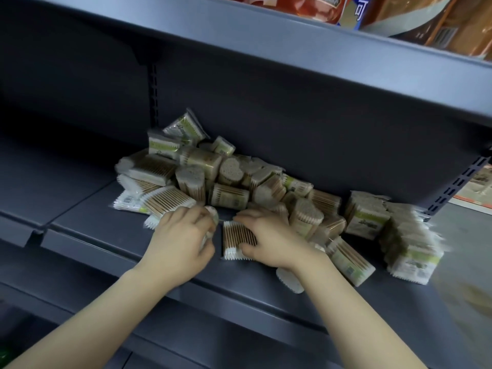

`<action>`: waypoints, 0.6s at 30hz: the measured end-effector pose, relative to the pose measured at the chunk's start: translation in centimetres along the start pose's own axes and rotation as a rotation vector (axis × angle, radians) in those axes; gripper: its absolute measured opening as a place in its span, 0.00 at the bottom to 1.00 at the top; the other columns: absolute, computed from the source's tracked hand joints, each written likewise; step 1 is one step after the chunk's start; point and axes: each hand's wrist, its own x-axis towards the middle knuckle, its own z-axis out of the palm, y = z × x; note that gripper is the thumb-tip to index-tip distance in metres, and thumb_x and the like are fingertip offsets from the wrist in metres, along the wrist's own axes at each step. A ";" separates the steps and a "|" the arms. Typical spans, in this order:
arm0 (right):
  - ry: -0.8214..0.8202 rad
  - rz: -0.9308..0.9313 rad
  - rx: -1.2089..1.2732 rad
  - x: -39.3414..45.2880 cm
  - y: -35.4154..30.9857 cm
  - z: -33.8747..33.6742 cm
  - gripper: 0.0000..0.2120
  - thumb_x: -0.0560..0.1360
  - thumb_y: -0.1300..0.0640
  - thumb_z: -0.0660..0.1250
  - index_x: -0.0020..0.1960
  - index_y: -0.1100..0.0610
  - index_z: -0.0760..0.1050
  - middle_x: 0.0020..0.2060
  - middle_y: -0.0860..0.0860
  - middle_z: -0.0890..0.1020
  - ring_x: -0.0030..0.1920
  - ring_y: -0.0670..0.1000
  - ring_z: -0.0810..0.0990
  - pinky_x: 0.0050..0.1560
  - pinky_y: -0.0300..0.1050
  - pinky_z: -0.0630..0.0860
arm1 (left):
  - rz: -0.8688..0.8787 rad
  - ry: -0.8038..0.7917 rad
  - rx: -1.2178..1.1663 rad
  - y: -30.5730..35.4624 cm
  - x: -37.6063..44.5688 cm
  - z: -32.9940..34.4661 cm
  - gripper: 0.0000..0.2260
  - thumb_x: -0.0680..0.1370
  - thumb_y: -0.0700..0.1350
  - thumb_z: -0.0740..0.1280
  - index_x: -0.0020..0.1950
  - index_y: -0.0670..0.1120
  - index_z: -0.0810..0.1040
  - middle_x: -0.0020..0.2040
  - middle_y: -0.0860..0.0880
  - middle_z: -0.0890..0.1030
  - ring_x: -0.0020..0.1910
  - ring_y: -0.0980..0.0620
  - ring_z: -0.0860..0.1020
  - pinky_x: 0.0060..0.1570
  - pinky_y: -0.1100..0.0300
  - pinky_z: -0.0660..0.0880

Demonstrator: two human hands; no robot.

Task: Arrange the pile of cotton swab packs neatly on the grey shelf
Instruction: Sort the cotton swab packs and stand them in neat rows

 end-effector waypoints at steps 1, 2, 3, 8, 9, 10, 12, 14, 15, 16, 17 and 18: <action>-0.015 0.001 -0.008 0.1 0.0 0.0 0.30 0.73 0.51 0.65 0.72 0.56 0.61 0.71 0.52 0.65 0.70 0.53 0.61 0.67 0.42 0.57 | -0.004 0.004 0.007 0.0 0.0 0.0 0.14 0.65 0.50 0.56 0.38 0.47 0.79 0.44 0.49 0.80 0.39 0.45 0.79 0.38 0.55 0.74; -0.035 0.001 -0.013 0.3 -0.1 0.0 0.31 0.73 0.50 0.65 0.72 0.56 0.60 0.71 0.53 0.65 0.70 0.53 0.62 0.68 0.43 0.58 | -0.005 0.008 0.012 0.0 0.0 0.1 0.14 0.65 0.49 0.55 0.38 0.47 0.79 0.44 0.49 0.80 0.38 0.45 0.78 0.38 0.55 0.74; -0.058 0.001 -0.018 0.4 -0.1 -0.1 0.32 0.73 0.50 0.66 0.72 0.57 0.60 0.71 0.53 0.64 0.70 0.54 0.62 0.68 0.43 0.59 | -0.007 0.013 0.015 -0.1 0.0 0.1 0.15 0.64 0.49 0.55 0.38 0.47 0.79 0.44 0.49 0.80 0.38 0.45 0.78 0.37 0.55 0.74; -0.182 0.036 -0.049 0.8 -0.5 -0.3 0.34 0.70 0.49 0.69 0.70 0.59 0.62 0.69 0.56 0.66 0.68 0.56 0.65 0.66 0.47 0.64 | -0.008 0.053 0.018 -0.5 -0.2 0.2 0.16 0.64 0.48 0.54 0.40 0.47 0.80 0.45 0.50 0.80 0.38 0.46 0.78 0.37 0.55 0.74; -0.200 0.045 -0.053 0.9 -0.6 -0.4 0.34 0.69 0.49 0.70 0.70 0.60 0.63 0.68 0.57 0.67 0.66 0.56 0.67 0.65 0.48 0.66 | -0.011 0.060 0.021 -0.6 -0.2 0.2 0.16 0.64 0.48 0.55 0.40 0.47 0.80 0.45 0.51 0.80 0.38 0.47 0.78 0.37 0.56 0.74; -0.220 0.053 -0.057 1.1 -0.7 -0.5 0.34 0.69 0.50 0.70 0.70 0.60 0.62 0.68 0.56 0.68 0.65 0.56 0.68 0.64 0.47 0.67 | -0.017 0.066 0.024 -0.6 -0.2 0.2 0.15 0.64 0.47 0.56 0.40 0.47 0.80 0.44 0.51 0.80 0.38 0.47 0.78 0.37 0.56 0.74; -0.263 0.075 -0.051 1.5 -0.9 -0.7 0.36 0.68 0.51 0.71 0.71 0.60 0.60 0.67 0.56 0.68 0.64 0.56 0.69 0.62 0.47 0.69 | -0.037 0.075 0.021 -0.5 -0.1 0.2 0.11 0.62 0.44 0.61 0.39 0.47 0.81 0.44 0.50 0.81 0.37 0.46 0.78 0.36 0.55 0.74; -0.281 0.100 -0.020 1.9 -1.0 -0.7 0.36 0.67 0.53 0.72 0.70 0.60 0.61 0.66 0.57 0.70 0.63 0.56 0.70 0.60 0.49 0.71 | -0.053 0.075 0.020 -0.5 -0.1 0.2 0.11 0.59 0.42 0.64 0.38 0.46 0.81 0.43 0.50 0.81 0.37 0.45 0.79 0.35 0.54 0.74; -0.281 0.109 -0.004 2.1 -1.1 -0.7 0.36 0.67 0.54 0.73 0.69 0.60 0.61 0.65 0.57 0.70 0.63 0.57 0.70 0.60 0.49 0.72 | -0.061 0.075 0.019 -0.5 0.0 0.2 0.11 0.58 0.42 0.65 0.38 0.46 0.81 0.43 0.50 0.81 0.37 0.45 0.79 0.35 0.54 0.74; -0.277 0.112 0.014 2.2 -1.1 -0.7 0.37 0.67 0.54 0.73 0.70 0.61 0.61 0.66 0.58 0.69 0.63 0.57 0.70 0.61 0.48 0.71 | -0.067 0.076 0.018 -0.5 0.0 0.2 0.11 0.58 0.42 0.65 0.38 0.46 0.81 0.43 0.50 0.81 0.37 0.45 0.78 0.35 0.54 0.74; -0.271 0.112 0.036 2.2 -1.0 -0.7 0.38 0.67 0.55 0.73 0.71 0.61 0.59 0.67 0.58 0.68 0.64 0.56 0.69 0.63 0.46 0.70 | -0.076 0.075 0.015 -0.5 -0.1 0.2 0.11 0.59 0.42 0.64 0.38 0.46 0.81 0.43 0.50 0.81 0.37 0.45 0.78 0.35 0.54 0.74; -0.260 0.111 0.062 2.1 -0.9 -0.8 0.40 0.68 0.55 0.73 0.73 0.60 0.56 0.69 0.57 0.66 0.66 0.56 0.67 0.65 0.44 0.67 | -0.085 0.077 0.012 -0.5 -0.1 0.2 0.11 0.59 0.42 0.64 0.39 0.46 0.81 0.43 0.49 0.81 0.37 0.45 0.78 0.36 0.54 0.74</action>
